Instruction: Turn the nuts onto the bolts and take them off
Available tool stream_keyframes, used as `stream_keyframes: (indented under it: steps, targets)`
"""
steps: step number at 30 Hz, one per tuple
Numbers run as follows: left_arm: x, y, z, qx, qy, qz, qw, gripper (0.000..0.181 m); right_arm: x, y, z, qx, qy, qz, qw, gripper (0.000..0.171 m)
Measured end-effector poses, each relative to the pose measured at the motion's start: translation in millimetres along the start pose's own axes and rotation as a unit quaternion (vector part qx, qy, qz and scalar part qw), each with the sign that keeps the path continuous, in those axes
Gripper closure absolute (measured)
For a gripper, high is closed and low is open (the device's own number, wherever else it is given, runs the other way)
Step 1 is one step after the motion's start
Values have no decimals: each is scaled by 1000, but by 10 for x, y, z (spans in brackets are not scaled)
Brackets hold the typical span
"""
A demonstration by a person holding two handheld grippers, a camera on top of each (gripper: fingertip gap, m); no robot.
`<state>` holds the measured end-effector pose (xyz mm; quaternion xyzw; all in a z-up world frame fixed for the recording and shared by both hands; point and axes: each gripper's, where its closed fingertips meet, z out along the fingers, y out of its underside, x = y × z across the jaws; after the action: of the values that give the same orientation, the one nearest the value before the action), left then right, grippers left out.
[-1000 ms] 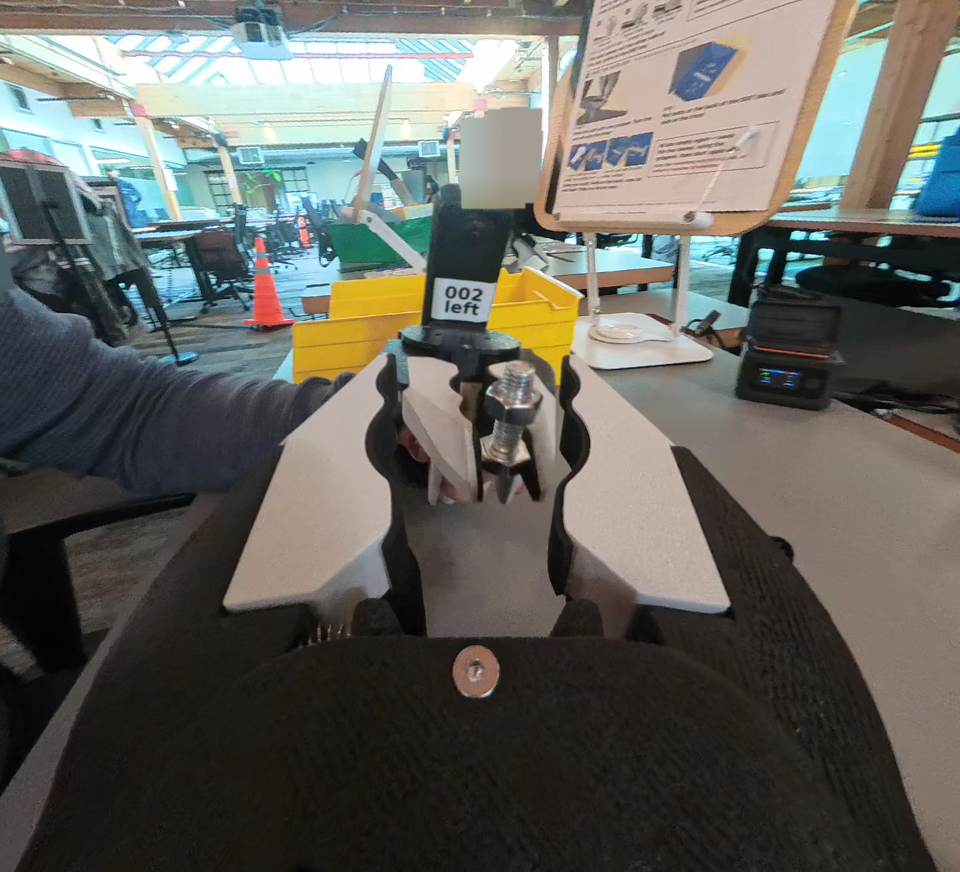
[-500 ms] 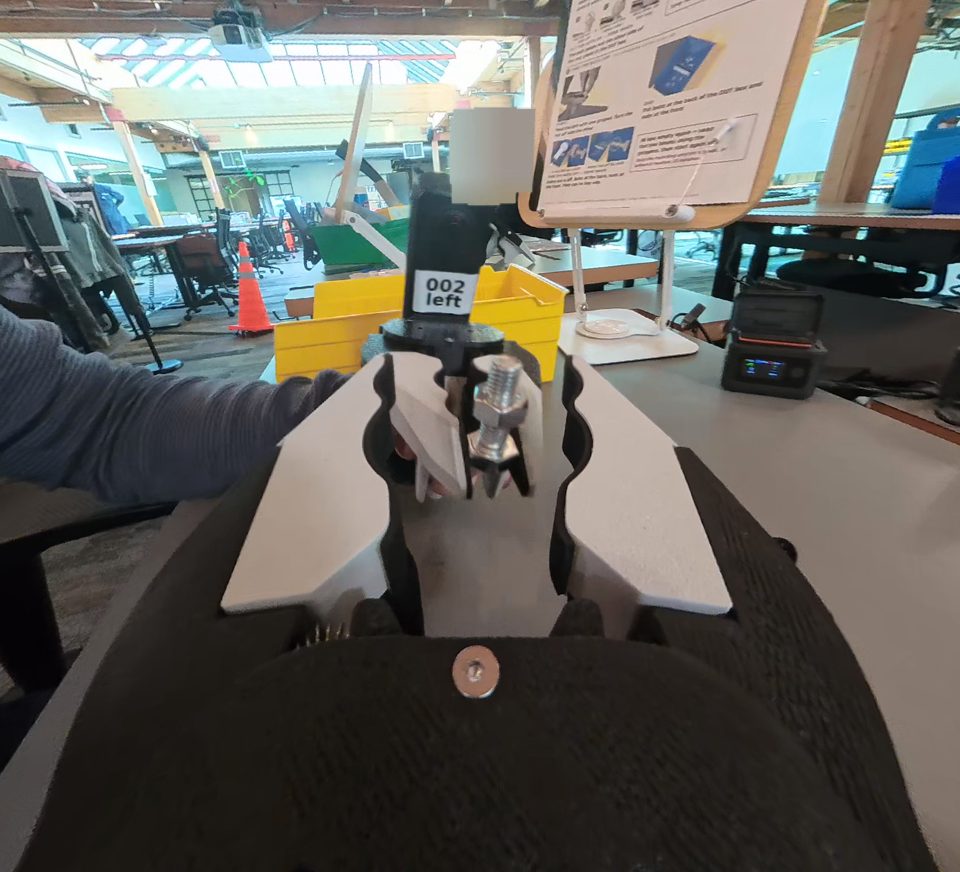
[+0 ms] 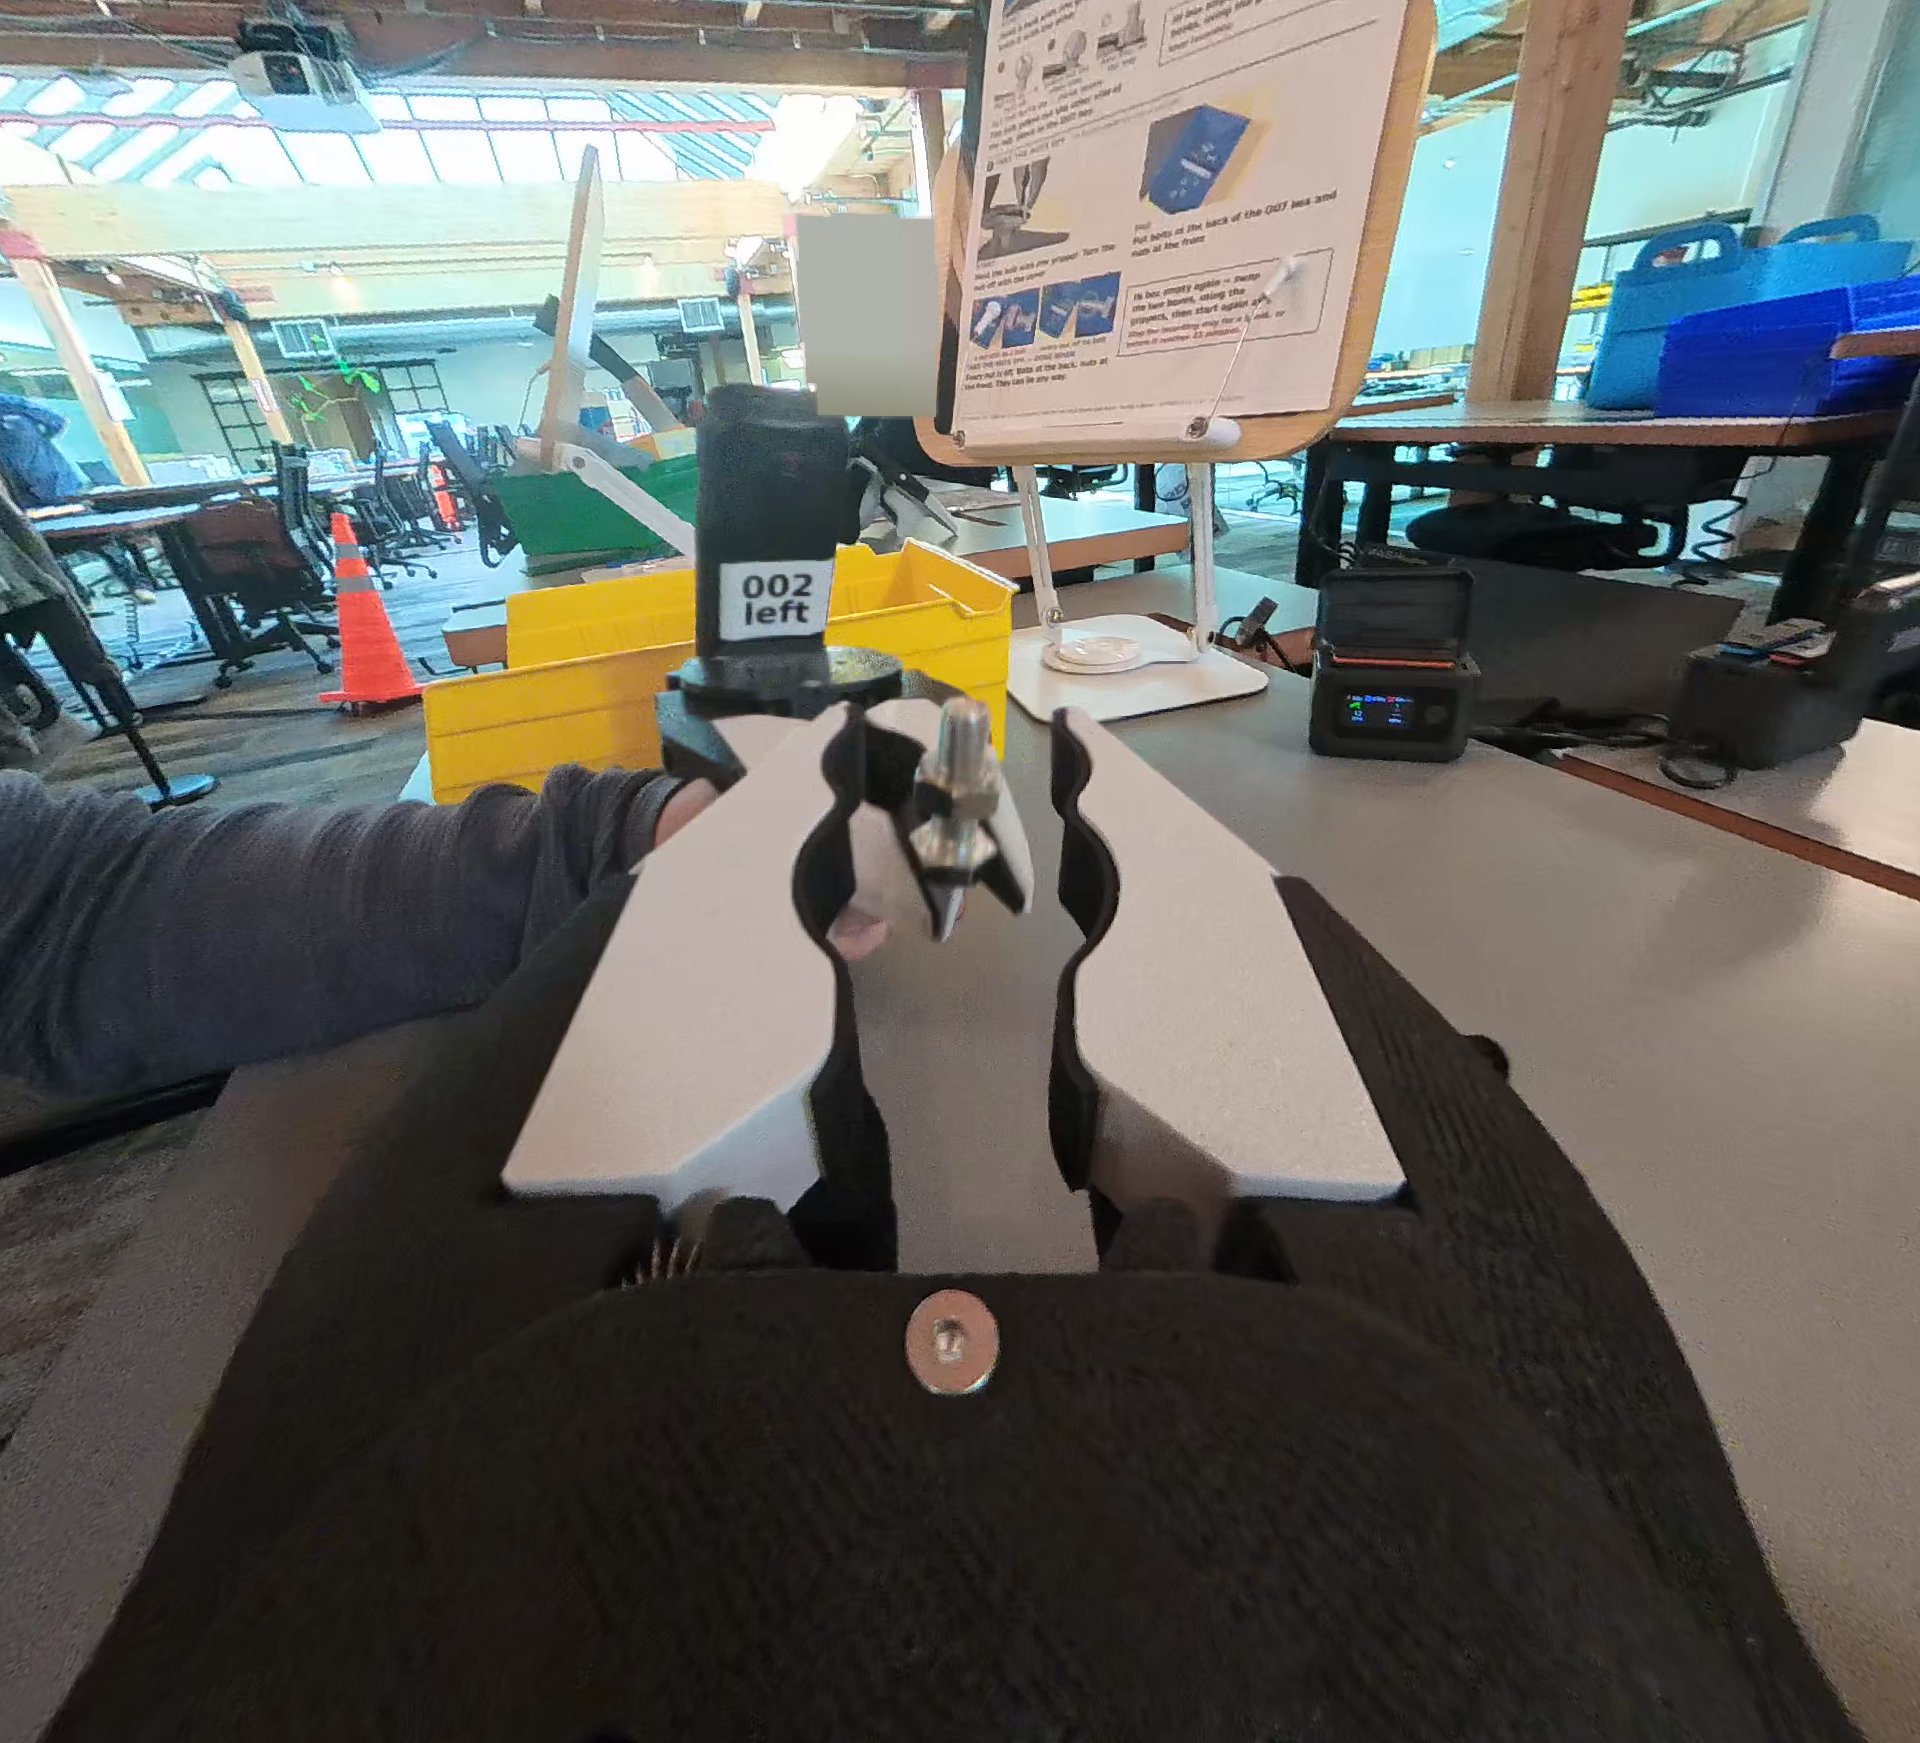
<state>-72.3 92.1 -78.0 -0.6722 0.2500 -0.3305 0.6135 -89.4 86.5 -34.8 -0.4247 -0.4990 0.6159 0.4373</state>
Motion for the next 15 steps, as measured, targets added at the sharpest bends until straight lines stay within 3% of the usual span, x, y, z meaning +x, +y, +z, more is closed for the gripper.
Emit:
stream_keyframes:
  steps: [5, 10, 12, 15]
  targets:
    - [124, 17, 61, -4, 29, 5, 1000, 166, -69, 66, 2, -26, -28, 9, 999, 163]
    - [212, -87, 87, 31, 44, 2, 999, 163, -108, -23, -59, -45, -49, 2, 998, 164]
    - [154, -129, 86, 46, 16, 14, 999, 130, -51, -195, -151, -43, -11, -28, 999, 164]
    - [-60, -123, 39, 52, -88, 100, 990, 156, 29, -564, -518, -92, 83, -67, 990, 163]
